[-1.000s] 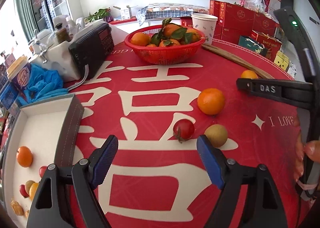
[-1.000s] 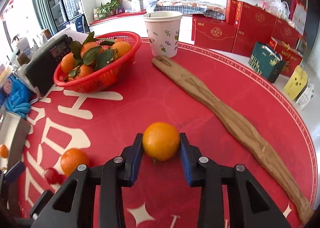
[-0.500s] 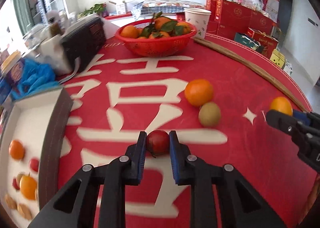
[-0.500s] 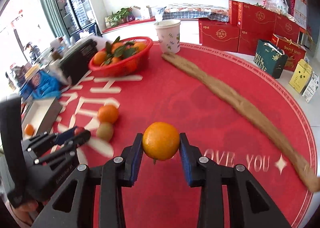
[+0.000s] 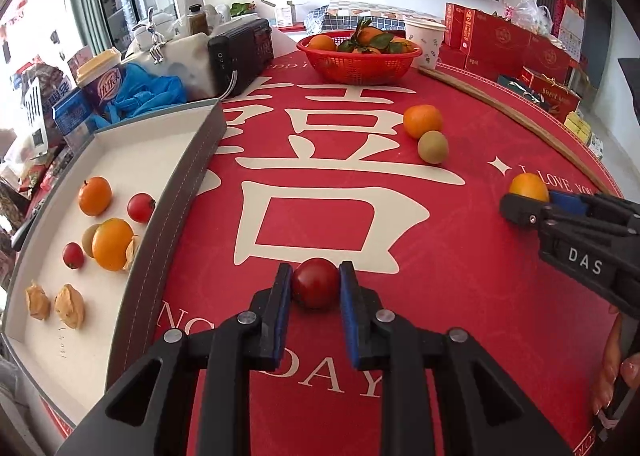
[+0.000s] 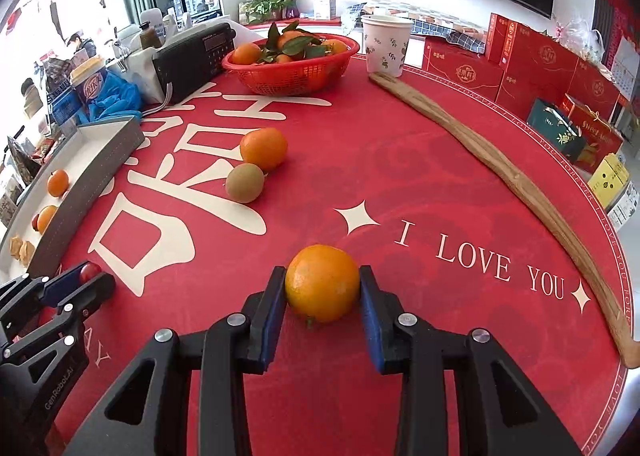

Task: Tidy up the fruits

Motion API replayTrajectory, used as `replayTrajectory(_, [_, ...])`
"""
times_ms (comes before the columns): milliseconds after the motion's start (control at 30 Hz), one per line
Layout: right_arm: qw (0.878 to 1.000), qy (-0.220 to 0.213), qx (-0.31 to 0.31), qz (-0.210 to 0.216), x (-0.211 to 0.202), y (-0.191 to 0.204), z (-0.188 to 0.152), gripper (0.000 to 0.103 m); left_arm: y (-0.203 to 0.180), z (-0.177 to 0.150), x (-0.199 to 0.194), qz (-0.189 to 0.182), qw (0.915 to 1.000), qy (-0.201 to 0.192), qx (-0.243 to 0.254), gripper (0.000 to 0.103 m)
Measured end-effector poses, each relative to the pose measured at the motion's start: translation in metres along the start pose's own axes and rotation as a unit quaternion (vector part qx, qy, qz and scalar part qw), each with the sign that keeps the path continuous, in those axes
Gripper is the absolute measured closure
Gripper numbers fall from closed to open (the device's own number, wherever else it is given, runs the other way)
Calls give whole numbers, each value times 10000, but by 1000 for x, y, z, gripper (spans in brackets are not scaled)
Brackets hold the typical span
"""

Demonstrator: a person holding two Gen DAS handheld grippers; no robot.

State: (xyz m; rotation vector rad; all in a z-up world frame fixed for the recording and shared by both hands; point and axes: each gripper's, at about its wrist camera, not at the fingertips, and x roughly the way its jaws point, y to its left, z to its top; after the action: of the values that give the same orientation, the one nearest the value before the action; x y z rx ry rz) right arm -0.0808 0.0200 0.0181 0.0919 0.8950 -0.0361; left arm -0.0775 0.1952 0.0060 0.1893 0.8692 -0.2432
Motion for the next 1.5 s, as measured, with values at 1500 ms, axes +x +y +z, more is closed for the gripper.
replayTrajectory(1500, [9999, -11, -82, -84, 0, 4, 0, 67, -2, -1, -1, 64, 9999, -11, 90, 78])
